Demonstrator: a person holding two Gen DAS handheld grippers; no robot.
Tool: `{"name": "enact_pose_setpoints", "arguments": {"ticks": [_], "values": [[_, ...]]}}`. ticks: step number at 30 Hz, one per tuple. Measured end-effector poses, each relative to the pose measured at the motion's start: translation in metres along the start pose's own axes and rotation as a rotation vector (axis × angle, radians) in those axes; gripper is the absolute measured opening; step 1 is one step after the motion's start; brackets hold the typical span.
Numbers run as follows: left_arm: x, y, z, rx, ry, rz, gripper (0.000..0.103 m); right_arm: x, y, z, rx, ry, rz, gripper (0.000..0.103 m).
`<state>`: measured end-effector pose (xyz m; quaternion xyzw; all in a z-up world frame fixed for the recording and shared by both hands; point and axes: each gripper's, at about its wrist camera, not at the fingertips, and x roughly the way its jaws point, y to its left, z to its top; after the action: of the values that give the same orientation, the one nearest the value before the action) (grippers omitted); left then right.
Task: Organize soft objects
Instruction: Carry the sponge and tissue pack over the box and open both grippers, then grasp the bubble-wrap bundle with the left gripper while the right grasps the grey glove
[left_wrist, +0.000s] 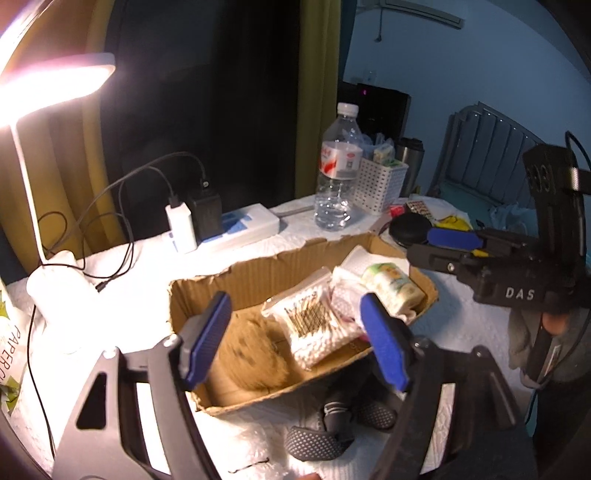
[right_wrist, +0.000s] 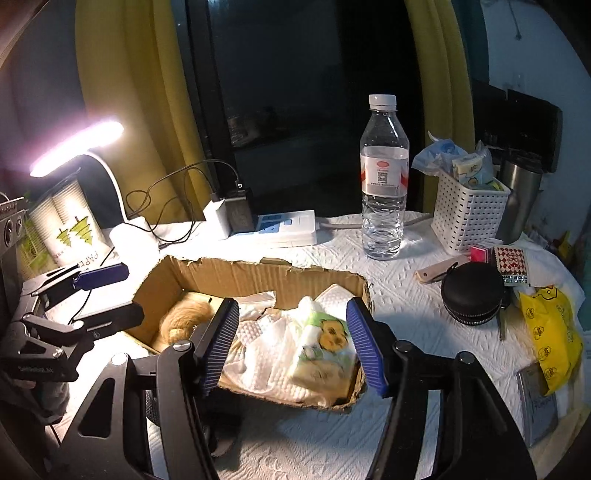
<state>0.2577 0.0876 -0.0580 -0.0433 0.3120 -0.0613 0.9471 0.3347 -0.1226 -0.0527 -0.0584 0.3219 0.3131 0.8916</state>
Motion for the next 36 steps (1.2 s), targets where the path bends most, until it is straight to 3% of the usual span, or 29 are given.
{"name": "enact_pose_setpoints", "arguments": {"ticks": [8, 20, 27, 36], "values": [[-0.016, -0.002, -0.009, -0.021, -0.001, 0.038, 0.074, -0.011, 0.008, -0.012, -0.007, 0.001, 0.033, 0.064], [-0.037, -0.001, -0.035, -0.045, -0.010, 0.033, 0.075, -0.015, 0.028, -0.027, -0.022, 0.022, 0.053, 0.064], [-0.044, 0.012, -0.059, -0.082, 0.002, 0.050, 0.084, -0.014, 0.043, -0.042, -0.033, 0.044, 0.070, 0.064], [-0.041, 0.024, -0.090, -0.123, 0.054, 0.075, 0.085, -0.005, 0.050, -0.064, -0.035, 0.094, 0.076, 0.064]]}}
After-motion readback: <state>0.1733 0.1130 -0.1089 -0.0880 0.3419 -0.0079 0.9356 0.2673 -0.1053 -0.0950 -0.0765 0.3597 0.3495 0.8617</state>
